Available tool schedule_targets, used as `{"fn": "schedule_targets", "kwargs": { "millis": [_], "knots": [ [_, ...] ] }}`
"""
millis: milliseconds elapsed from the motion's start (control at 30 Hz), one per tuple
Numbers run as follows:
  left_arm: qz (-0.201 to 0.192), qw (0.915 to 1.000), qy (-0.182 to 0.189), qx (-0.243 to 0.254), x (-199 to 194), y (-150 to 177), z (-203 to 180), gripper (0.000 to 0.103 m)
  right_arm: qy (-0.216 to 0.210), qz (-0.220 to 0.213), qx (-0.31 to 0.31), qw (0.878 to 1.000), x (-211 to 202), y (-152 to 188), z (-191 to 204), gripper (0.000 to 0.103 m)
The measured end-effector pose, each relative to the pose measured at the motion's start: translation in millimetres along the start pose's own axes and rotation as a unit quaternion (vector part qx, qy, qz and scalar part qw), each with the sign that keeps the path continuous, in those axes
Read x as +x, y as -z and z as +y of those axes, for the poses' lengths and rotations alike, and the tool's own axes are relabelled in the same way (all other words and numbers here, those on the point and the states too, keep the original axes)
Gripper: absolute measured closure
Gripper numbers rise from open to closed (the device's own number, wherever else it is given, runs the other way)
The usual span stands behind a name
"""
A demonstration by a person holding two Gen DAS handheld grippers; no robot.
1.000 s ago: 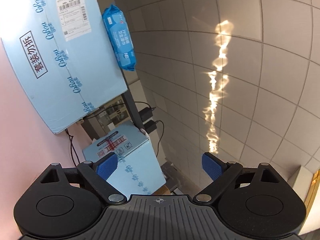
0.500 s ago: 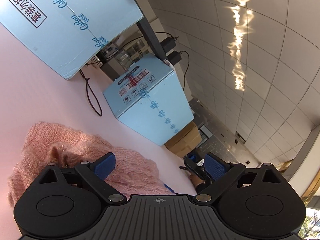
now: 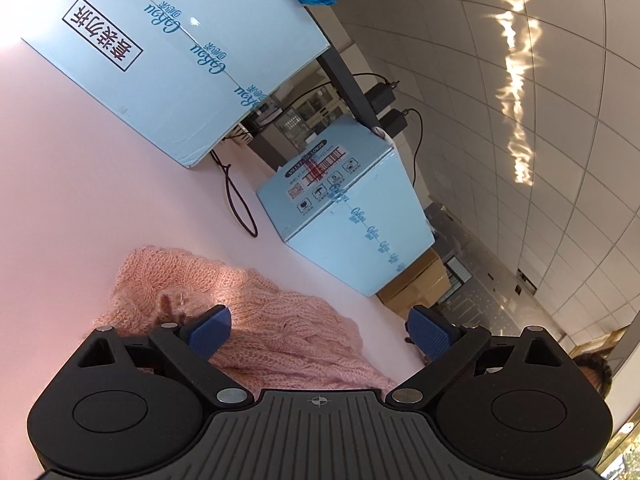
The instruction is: Fold clothes
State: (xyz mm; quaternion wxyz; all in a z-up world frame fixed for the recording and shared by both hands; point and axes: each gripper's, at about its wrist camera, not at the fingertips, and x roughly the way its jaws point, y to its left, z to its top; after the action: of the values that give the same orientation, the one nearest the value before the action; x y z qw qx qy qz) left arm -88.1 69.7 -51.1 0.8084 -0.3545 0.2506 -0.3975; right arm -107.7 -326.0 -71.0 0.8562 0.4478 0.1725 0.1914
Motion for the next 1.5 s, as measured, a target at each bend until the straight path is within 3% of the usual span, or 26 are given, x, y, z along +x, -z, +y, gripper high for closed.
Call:
{"fn": "schedule_targets", "kwargs": {
  "millis": [100, 200, 367, 467, 667, 833, 867, 967, 1067, 1167, 1267, 1400, 1500],
  "knots": [
    [-0.018, 0.9998, 0.001, -0.001, -11, -4, -7, 0.006, -0.001, -0.001, 0.001, 1.0, 0, 0, 1, 0.011],
    [-0.04, 0.9988, 0.027, -0.003, -16, -12, -20, 0.006, -0.007, -0.004, 0.009, 1.0, -1, -1, -1, 0.011],
    [-0.004, 0.998, 0.057, -0.028, 13, -16, -30, 0.005, -0.01, -0.008, 0.015, 1.0, -3, 0, -3, 0.011],
    [0.056, 0.9955, 0.014, -0.074, 42, -2, -17, 0.005, -0.014, -0.01, 0.02, 1.0, -4, -1, -4, 0.011],
    [0.034, 0.9943, 0.01, -0.1, 13, 23, -9, 0.005, -0.021, -0.014, 0.03, 0.999, -7, -1, -6, 0.011],
    [0.011, 0.9941, -0.069, -0.083, -21, 31, -7, 0.005, -0.025, -0.017, 0.039, 0.999, -8, -1, -7, 0.011],
    [0.007, 0.9944, -0.062, -0.085, -23, 29, -9, 0.005, -0.026, -0.018, 0.041, 0.999, -8, -1, -8, 0.011],
    [-0.009, 0.9964, 0.005, -0.084, -20, 18, -22, 0.005, -0.029, -0.02, 0.046, 0.998, -9, -2, -9, 0.011],
    [-0.055, 0.995, 0.045, -0.069, -12, 7, -40, 0.005, -0.031, -0.023, 0.051, 0.998, -10, -2, -10, 0.011],
    [-0.04, 0.9958, 0.019, -0.08, 17, -8, -44, 0.004, -0.042, -0.031, 0.071, 0.996, -13, -3, -15, 0.011],
    [0.028, 0.9896, -0.02, -0.14, 36, 1, -24, 0.004, -0.047, -0.034, 0.078, 0.995, -13, -3, -18, 0.011],
    [0.023, 0.9921, -0.029, -0.12, 18, 24, -18, 0.004, -0.043, -0.031, 0.071, 0.996, -13, -3, -16, 0.011],
    [0.009, 0.9896, -0.032, -0.14, 2, 30, -8, 0.004, -0.04, -0.03, 0.068, 0.996, -12, -3, -15, 0.011]
  ]
}}
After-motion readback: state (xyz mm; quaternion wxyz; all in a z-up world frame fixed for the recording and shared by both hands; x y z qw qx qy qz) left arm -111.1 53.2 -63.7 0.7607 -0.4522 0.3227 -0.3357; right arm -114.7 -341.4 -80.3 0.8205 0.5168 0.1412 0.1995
